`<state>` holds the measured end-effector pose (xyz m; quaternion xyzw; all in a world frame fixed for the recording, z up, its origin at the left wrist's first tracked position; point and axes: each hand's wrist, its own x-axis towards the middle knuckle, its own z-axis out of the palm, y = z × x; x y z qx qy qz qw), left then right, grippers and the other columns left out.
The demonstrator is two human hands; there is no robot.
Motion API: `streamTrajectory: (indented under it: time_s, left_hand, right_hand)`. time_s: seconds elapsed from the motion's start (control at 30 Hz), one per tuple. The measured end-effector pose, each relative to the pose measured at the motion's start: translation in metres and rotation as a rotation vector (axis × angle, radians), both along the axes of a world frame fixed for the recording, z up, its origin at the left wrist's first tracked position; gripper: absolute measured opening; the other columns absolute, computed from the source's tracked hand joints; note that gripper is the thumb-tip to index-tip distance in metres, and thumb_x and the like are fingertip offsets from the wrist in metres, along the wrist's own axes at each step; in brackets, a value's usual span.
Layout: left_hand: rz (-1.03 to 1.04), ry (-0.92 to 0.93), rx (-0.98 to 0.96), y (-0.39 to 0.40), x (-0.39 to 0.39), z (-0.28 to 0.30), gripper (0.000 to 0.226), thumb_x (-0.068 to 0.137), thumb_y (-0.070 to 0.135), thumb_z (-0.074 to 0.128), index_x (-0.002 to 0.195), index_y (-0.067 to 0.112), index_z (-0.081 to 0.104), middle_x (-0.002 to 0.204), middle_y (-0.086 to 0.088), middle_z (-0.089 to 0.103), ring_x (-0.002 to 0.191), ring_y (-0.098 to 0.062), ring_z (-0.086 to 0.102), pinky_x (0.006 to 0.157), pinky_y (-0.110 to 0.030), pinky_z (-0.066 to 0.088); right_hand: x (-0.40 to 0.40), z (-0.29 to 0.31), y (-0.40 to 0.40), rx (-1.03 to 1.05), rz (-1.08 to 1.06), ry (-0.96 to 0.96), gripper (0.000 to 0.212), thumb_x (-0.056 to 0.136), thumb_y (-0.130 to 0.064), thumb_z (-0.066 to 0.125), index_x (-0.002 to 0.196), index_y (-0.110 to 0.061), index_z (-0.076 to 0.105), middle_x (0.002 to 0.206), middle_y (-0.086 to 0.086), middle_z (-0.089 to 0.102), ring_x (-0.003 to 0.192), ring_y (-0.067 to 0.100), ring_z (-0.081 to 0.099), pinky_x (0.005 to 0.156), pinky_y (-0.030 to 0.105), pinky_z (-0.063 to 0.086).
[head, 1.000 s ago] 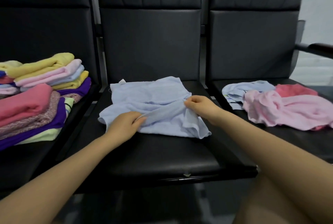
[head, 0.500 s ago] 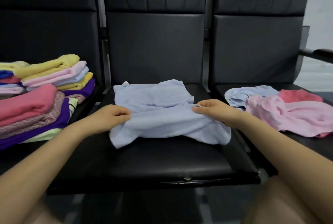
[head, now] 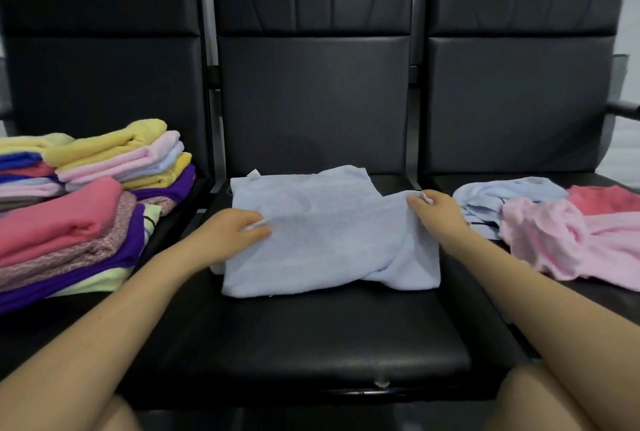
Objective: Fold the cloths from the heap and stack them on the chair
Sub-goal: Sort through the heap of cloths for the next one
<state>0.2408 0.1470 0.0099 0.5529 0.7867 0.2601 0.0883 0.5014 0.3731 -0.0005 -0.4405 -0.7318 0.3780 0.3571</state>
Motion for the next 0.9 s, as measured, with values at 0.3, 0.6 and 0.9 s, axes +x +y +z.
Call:
streamTrajectory:
  time_s: [0.3, 0.6, 0.9]
  left_hand:
    - [0.114, -0.019, 0.066, 0.037, -0.026, -0.041, 0.033, 0.103, 0.028, 0.039, 0.077, 0.013, 0.052, 0.08, 0.002, 0.059, 0.083, -0.022, 0.055, 0.076, -0.034, 0.041]
    - [0.102, -0.134, 0.059, -0.005, -0.01, -0.036, 0.038, 0.101, 0.031, 0.044, 0.067, 0.012, 0.046, 0.067, 0.001, 0.055, 0.066, -0.012, 0.049, 0.07, -0.035, 0.042]
    - [-0.025, -0.348, 0.151, -0.041, 0.013, -0.01, 0.041, 0.088, 0.045, 0.054, 0.068, 0.009, 0.055, 0.067, 0.009, 0.051, 0.067, -0.003, 0.047, 0.068, -0.03, 0.039]
  right_hand:
    - [-0.061, -0.02, -0.019, 0.403, 0.435, -0.529, 0.028, 0.101, -0.027, 0.039, 0.094, -0.006, 0.056, 0.085, 0.0, 0.055, 0.084, 0.025, 0.052, 0.073, 0.033, 0.035]
    - [-0.034, -0.01, -0.043, 0.328, 0.535, -0.661, 0.029, 0.103, -0.034, 0.039, 0.086, -0.015, 0.054, 0.085, 0.0, 0.06, 0.084, 0.021, 0.054, 0.074, 0.031, 0.04]
    - [0.009, 0.021, -0.073, -0.041, 0.594, -0.276, 0.031, 0.098, -0.026, 0.052, 0.075, -0.006, 0.057, 0.073, -0.007, 0.056, 0.07, 0.006, 0.051, 0.072, 0.026, 0.042]
